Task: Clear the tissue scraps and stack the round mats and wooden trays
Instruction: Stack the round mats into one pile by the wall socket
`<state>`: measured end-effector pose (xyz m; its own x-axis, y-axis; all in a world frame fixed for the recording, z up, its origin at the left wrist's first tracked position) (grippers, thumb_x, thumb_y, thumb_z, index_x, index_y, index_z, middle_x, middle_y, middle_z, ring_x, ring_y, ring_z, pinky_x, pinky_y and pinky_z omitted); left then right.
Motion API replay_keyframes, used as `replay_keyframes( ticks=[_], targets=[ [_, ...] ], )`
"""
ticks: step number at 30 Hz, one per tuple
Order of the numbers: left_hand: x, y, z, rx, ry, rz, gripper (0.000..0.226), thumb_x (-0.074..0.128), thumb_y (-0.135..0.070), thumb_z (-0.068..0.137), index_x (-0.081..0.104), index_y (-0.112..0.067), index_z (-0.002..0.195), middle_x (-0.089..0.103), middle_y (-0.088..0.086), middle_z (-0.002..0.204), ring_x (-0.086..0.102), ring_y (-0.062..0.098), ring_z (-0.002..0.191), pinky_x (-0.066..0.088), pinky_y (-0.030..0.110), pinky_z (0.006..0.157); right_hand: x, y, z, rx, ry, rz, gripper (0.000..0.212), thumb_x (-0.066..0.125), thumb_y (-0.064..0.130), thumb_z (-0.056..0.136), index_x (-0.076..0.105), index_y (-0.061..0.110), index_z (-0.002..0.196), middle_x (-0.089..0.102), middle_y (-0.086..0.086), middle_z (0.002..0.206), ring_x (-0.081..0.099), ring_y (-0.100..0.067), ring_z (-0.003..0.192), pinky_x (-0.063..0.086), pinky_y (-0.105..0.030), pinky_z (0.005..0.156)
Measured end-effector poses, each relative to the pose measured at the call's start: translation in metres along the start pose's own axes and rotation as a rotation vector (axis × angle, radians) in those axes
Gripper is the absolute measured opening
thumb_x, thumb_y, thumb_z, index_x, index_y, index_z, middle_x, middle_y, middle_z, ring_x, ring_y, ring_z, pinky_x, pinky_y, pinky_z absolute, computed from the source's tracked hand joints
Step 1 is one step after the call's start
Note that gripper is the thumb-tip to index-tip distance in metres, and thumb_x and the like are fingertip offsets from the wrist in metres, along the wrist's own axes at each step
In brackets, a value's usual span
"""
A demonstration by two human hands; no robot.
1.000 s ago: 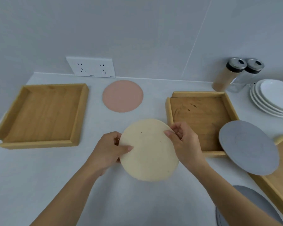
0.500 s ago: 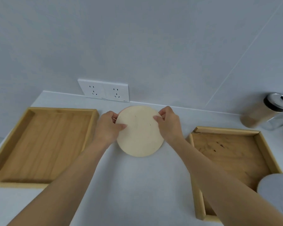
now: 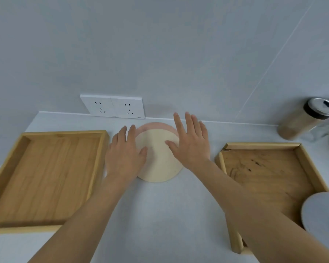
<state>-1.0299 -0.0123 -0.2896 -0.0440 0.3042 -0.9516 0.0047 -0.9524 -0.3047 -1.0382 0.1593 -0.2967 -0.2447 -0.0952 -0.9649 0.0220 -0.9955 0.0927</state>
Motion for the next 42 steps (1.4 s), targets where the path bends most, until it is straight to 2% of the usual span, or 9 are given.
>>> replay_keyframes(
  ticks=[3, 7, 14, 22, 31, 39, 40, 42],
  targets=[
    [-0.014, -0.013, -0.013, 0.120, -0.125, 0.063, 0.074, 0.037, -0.058, 0.081, 0.033, -0.015, 0.142, 0.032, 0.014, 0.149, 0.032, 0.031, 0.135, 0.025, 0.041, 0.108, -0.026, -0.004, -0.014, -0.039, -0.128, -0.015, 0.073, 0.046, 0.061, 0.080, 0.033, 0.024, 0.142, 0.041, -0.016, 0.144, 0.039, -0.033, 0.132, 0.023, -0.046, 0.110],
    [-0.032, -0.035, -0.031, 0.249, -0.244, 0.138, 0.072, 0.034, -0.062, 0.082, 0.039, -0.018, 0.140, 0.036, 0.015, 0.147, 0.036, 0.032, 0.134, 0.020, 0.041, 0.109, -0.060, -0.014, -0.042, -0.053, -0.200, -0.004, 0.073, 0.040, 0.065, 0.083, 0.025, 0.028, 0.144, 0.031, -0.013, 0.150, 0.029, -0.030, 0.138, 0.013, -0.046, 0.112],
    [-0.035, -0.097, -0.067, 0.383, -0.234, 0.057, 0.072, 0.030, -0.065, 0.083, 0.032, -0.023, 0.142, 0.031, 0.013, 0.150, 0.028, 0.030, 0.138, 0.017, 0.043, 0.113, -0.106, -0.062, -0.089, 0.027, -0.189, -0.072, 0.076, 0.034, 0.067, 0.083, 0.012, 0.030, 0.146, 0.020, -0.012, 0.154, 0.015, -0.029, 0.142, -0.001, -0.044, 0.113],
    [-0.029, -0.185, -0.102, 0.488, -0.206, 0.066, 0.074, 0.024, -0.068, 0.083, 0.026, -0.026, 0.144, 0.028, 0.011, 0.152, 0.023, 0.029, 0.140, 0.014, 0.042, 0.114, -0.146, -0.149, -0.143, 0.147, -0.373, -0.128, 0.070, 0.042, 0.067, 0.083, 0.034, 0.028, 0.141, 0.034, -0.013, 0.148, 0.029, -0.026, 0.138, 0.015, -0.047, 0.113],
    [0.016, -0.290, -0.144, 0.580, -0.146, 0.043, 0.070, 0.029, -0.066, 0.084, 0.026, -0.029, 0.143, 0.026, 0.010, 0.152, 0.020, 0.026, 0.142, 0.010, 0.044, 0.115, -0.153, -0.268, -0.206, 0.251, -0.264, -0.187, 0.072, 0.032, 0.067, 0.085, 0.020, 0.029, 0.145, 0.024, -0.012, 0.152, 0.018, -0.026, 0.142, 0.010, -0.047, 0.114],
    [0.047, -0.329, -0.160, 0.606, -0.145, 0.084, 0.072, 0.029, -0.066, 0.083, 0.031, -0.024, 0.142, 0.033, 0.012, 0.149, 0.027, 0.028, 0.139, 0.016, 0.044, 0.114, -0.151, -0.319, -0.233, 0.293, -0.207, -0.124, 0.073, 0.035, 0.064, 0.084, 0.019, 0.028, 0.145, 0.023, -0.013, 0.153, 0.016, -0.027, 0.141, 0.000, -0.042, 0.114],
    [0.049, -0.330, -0.162, 0.595, -0.140, 0.077, 0.073, 0.029, -0.066, 0.083, 0.032, -0.023, 0.142, 0.036, 0.012, 0.148, 0.029, 0.028, 0.138, 0.017, 0.044, 0.113, -0.148, -0.322, -0.235, 0.296, -0.192, -0.108, 0.073, 0.036, 0.064, 0.084, 0.021, 0.026, 0.145, 0.025, -0.014, 0.152, 0.019, -0.028, 0.140, 0.004, -0.042, 0.114],
    [0.054, -0.330, -0.167, 0.533, -0.082, 0.035, 0.073, 0.030, -0.065, 0.084, 0.036, -0.018, 0.139, 0.048, 0.011, 0.139, 0.040, 0.029, 0.130, 0.027, 0.043, 0.109, -0.140, -0.327, -0.239, 0.315, -0.141, -0.079, 0.071, 0.044, 0.059, 0.084, 0.032, 0.017, 0.140, 0.039, -0.016, 0.144, 0.039, -0.032, 0.130, 0.026, -0.046, 0.105]
  ],
)
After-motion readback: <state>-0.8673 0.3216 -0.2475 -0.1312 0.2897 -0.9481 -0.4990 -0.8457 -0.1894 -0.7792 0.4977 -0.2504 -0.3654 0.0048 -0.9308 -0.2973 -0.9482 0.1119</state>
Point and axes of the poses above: each hand's wrist, its own z-axis towards the middle knuckle, its own x-axis out of the palm, y = z × x, the point moved 6 cm from there along z, towards the middle knuckle
